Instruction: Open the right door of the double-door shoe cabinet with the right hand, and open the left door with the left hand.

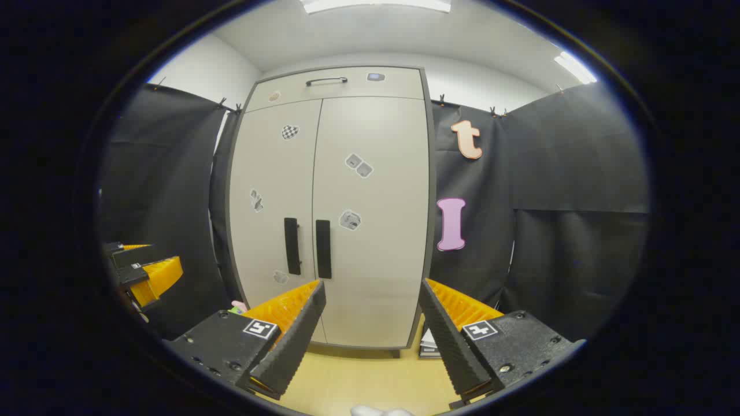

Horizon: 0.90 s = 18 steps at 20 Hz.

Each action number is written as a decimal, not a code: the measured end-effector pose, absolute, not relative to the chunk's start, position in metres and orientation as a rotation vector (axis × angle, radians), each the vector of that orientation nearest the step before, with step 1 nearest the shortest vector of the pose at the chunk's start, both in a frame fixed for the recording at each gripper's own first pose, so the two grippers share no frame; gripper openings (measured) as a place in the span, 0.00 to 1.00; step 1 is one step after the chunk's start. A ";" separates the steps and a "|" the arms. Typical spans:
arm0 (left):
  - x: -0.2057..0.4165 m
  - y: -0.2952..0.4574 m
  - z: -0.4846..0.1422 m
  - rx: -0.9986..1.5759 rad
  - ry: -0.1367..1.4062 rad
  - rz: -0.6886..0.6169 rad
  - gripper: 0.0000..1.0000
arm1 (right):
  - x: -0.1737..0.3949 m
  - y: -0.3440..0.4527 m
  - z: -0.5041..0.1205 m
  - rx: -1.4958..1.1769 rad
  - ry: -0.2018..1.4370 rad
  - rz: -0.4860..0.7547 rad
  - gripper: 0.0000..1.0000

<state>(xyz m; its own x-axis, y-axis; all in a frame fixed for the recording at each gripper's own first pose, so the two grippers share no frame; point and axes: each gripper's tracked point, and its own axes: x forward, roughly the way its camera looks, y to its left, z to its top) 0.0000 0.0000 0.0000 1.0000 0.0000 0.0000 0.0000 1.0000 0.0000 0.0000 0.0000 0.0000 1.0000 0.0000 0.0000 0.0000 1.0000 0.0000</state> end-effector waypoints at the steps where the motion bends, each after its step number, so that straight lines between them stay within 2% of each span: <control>1: 0.000 0.001 0.000 0.001 0.001 0.001 0.96 | 0.000 0.000 0.000 -0.001 -0.002 -0.001 1.00; 18: 0.002 0.004 -0.002 0.002 0.007 0.009 0.96 | 0.022 0.004 -0.004 -0.012 0.008 -0.010 1.00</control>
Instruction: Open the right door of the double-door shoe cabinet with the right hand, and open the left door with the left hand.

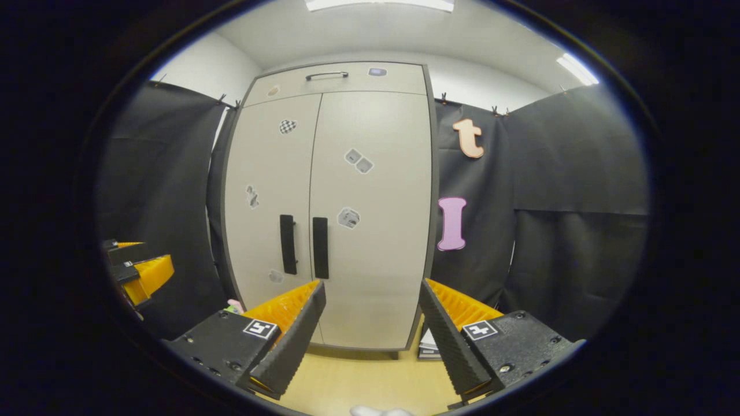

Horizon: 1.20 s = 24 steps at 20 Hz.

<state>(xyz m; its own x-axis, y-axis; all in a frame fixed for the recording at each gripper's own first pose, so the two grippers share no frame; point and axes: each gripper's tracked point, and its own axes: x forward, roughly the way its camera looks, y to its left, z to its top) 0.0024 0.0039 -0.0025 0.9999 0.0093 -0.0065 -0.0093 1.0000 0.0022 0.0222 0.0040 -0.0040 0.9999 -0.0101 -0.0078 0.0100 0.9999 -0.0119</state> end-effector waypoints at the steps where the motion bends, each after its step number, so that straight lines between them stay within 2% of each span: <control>1: 0.003 0.005 -0.004 0.005 0.009 0.011 0.96 | 0.026 0.006 -0.005 -0.013 0.010 -0.012 1.00; 7: -0.004 0.018 -0.011 0.012 0.018 0.029 0.96 | 0.061 0.027 -0.011 -0.016 0.005 0.006 1.00; 24: -0.029 0.052 -0.023 0.016 0.053 0.129 0.96 | 0.213 0.106 -0.005 -0.028 -0.026 0.040 1.00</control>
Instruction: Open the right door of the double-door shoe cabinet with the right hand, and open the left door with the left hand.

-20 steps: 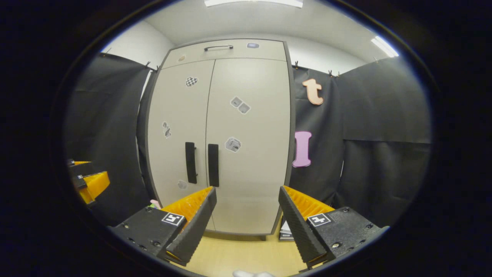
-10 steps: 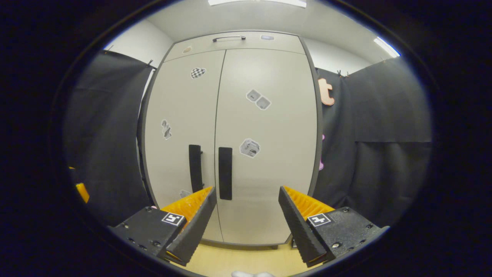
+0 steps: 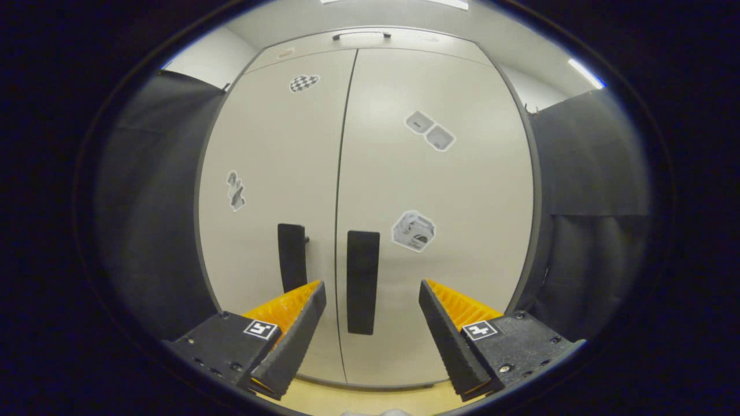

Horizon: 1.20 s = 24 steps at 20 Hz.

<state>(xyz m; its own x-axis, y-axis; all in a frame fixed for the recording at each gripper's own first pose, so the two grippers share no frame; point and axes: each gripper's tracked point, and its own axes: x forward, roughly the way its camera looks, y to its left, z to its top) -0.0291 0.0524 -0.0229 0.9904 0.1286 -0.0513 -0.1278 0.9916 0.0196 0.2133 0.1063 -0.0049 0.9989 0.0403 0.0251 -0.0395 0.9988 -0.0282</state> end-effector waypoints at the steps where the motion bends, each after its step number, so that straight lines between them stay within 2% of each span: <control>1: -0.030 0.055 -0.023 0.014 0.053 0.137 0.96 | 0.221 0.108 -0.007 -0.033 -0.022 0.032 1.00; 4: -0.031 0.062 -0.026 0.012 0.062 0.154 0.96 | 0.238 0.116 -0.009 -0.035 -0.005 0.031 0.94; 5: -0.031 0.065 -0.025 0.010 0.064 0.160 0.96 | 0.242 0.116 -0.009 -0.032 -0.003 0.028 0.96; 7: -0.031 0.069 -0.023 0.009 0.060 0.165 0.96 | 0.247 0.116 -0.007 -0.024 -0.004 0.022 0.89; 8: -0.032 0.070 -0.023 0.011 0.058 0.166 0.96 | 0.249 0.115 -0.006 -0.018 -0.001 0.016 0.82; 9: -0.032 0.072 -0.023 0.013 0.056 0.169 0.96 | 0.251 0.115 -0.007 -0.007 0.004 0.015 0.81; 10: -0.032 0.073 -0.022 0.013 0.053 0.171 0.96 | 0.253 0.116 -0.008 0.001 0.009 0.023 0.69; 15: -0.035 0.077 -0.020 0.010 0.050 0.171 0.96 | 0.258 0.115 -0.013 0.031 0.030 0.019 0.36; 17: -0.036 0.077 -0.020 0.011 0.048 0.167 0.96 | 0.258 0.115 -0.013 0.023 0.035 0.020 0.35; 18: -0.038 0.078 -0.019 0.012 0.047 0.163 0.96 | 0.258 0.115 -0.013 0.020 0.037 0.023 0.31; 24: -0.048 0.077 -0.017 0.007 0.035 0.150 0.96 | 0.251 0.115 -0.014 0.003 0.047 0.051 0.22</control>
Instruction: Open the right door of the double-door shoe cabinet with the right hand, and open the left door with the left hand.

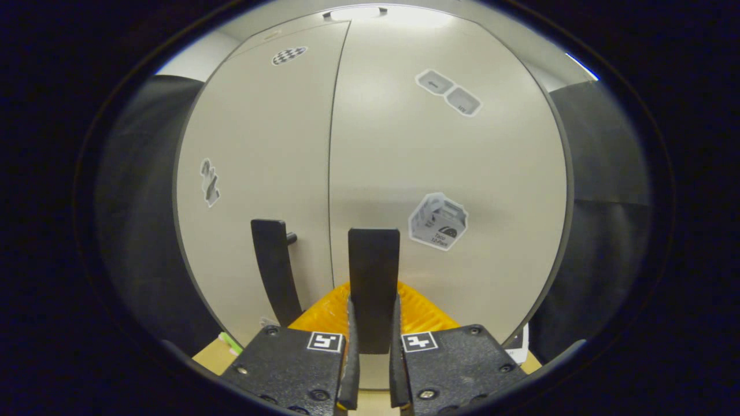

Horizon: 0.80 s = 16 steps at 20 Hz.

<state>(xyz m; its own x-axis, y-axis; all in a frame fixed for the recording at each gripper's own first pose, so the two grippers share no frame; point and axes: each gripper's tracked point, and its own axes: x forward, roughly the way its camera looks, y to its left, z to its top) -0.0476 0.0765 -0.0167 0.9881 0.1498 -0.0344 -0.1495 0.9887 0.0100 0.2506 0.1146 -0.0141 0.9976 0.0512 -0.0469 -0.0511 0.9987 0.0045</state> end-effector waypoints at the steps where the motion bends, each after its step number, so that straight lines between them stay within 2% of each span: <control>1: -0.050 0.076 -0.017 0.007 0.035 0.148 0.96 | 0.249 0.114 -0.013 -0.003 0.048 0.057 0.22; 16: -0.068 0.068 -0.013 0.014 0.017 0.115 0.96 | 0.234 0.101 -0.016 0.001 0.051 0.096 0.19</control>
<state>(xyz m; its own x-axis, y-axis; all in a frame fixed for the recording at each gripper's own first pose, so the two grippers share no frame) -0.0682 0.0681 -0.0132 0.9933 0.1145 -0.0160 -0.1143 0.9933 0.0147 0.2343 0.1005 -0.0156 0.9941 0.0956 -0.0509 -0.0955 0.9954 0.0033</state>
